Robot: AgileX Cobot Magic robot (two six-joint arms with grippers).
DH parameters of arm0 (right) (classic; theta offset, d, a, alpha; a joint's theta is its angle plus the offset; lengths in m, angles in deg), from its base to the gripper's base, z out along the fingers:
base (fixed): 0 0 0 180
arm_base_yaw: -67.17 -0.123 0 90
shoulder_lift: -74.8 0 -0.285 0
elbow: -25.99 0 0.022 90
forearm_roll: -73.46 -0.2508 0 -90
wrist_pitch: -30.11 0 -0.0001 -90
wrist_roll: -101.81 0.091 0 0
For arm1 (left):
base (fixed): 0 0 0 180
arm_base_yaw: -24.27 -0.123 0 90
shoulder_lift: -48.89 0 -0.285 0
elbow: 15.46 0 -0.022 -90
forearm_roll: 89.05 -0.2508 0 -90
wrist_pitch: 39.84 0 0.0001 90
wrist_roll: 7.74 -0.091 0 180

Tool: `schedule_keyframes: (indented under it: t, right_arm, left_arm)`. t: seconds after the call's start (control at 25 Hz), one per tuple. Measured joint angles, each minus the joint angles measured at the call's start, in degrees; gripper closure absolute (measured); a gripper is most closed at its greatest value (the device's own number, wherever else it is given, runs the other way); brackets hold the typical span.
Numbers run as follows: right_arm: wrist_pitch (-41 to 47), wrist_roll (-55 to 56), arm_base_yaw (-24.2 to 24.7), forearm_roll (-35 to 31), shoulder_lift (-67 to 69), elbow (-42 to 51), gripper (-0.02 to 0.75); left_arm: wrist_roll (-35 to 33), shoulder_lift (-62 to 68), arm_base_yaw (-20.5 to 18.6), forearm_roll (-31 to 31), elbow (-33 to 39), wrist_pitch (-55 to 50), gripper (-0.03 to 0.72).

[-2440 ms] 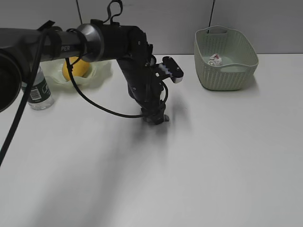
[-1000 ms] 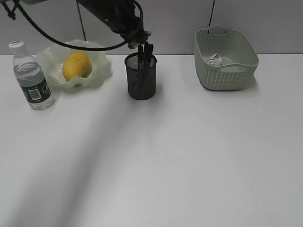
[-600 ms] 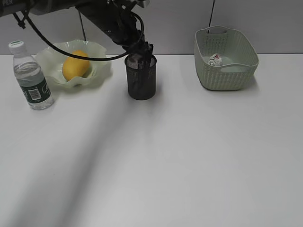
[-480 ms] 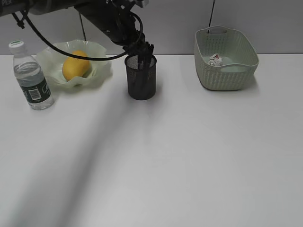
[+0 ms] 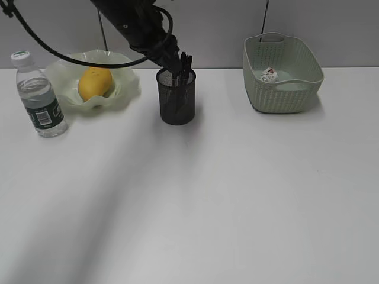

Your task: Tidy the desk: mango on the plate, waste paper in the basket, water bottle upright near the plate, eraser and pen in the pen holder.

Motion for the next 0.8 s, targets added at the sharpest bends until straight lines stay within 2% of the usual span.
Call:
schedule_keyframes:
  t: [0.2, 0.32, 0.56, 0.64, 0.8]
  right_arm:
    - [0.0, 0.0, 0.0, 0.0, 0.0, 0.0, 0.208]
    - [0.0, 0.0, 0.0, 0.0, 0.0, 0.0, 0.208]
    - [-0.1, 0.0, 0.0, 0.0, 0.0, 0.0, 0.208]
    - [-0.1, 0.0, 0.0, 0.0, 0.0, 0.0, 0.208]
    - [-0.1, 0.0, 0.0, 0.0, 0.0, 0.0, 0.208]
  left_arm:
    - [8.3, -3.1, 0.0, -3.2, 0.0, -11.2, 0.312]
    - [15.6, -5.2, 0.0, -5.9, 0.0, -12.3, 0.312]
    - [20.9, -11.0, 0.0, -6.6, 0.9, -12.4, 0.312]
    - [21.2, -13.8, 0.0, -7.1, 3.7, -12.4, 0.312]
    - [21.5, -21.7, 0.0, -9.1, 14.9, -12.4, 0.312]
